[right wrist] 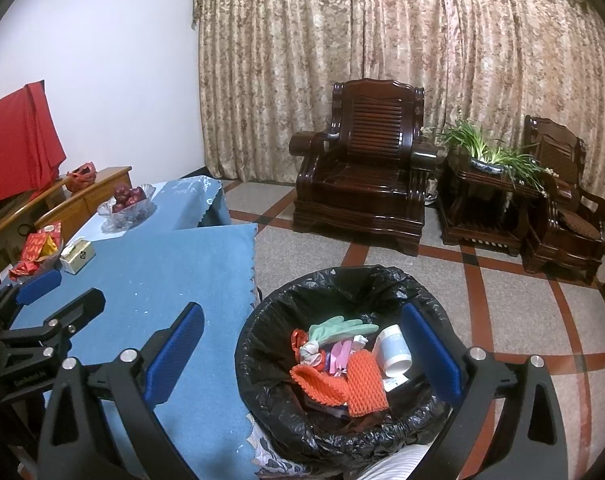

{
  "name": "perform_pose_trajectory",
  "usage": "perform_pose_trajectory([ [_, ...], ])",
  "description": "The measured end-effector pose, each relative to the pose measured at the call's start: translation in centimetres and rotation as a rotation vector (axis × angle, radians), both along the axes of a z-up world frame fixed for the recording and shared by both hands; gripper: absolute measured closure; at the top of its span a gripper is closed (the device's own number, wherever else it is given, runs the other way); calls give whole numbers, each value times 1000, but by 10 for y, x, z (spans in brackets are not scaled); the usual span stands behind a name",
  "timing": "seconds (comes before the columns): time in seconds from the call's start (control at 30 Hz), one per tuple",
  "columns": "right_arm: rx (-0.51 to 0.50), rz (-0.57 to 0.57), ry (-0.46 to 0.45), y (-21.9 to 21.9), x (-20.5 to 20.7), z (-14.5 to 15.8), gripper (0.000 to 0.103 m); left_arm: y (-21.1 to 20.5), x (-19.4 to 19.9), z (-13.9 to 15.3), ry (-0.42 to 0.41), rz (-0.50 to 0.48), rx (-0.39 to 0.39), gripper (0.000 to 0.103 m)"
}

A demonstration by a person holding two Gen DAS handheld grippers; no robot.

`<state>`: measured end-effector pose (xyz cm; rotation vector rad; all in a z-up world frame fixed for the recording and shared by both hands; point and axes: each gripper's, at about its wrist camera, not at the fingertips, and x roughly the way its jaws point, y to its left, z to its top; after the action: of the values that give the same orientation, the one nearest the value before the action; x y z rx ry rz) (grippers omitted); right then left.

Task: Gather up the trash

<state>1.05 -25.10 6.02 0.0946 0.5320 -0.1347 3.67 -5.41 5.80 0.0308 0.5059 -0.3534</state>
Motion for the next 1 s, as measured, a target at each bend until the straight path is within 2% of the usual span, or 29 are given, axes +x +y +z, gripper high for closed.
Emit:
perform_pose_trajectory([
  [1.0, -5, 15, 4, 0, 3, -5, 6, 2, 2, 0, 2, 1, 4, 9],
])
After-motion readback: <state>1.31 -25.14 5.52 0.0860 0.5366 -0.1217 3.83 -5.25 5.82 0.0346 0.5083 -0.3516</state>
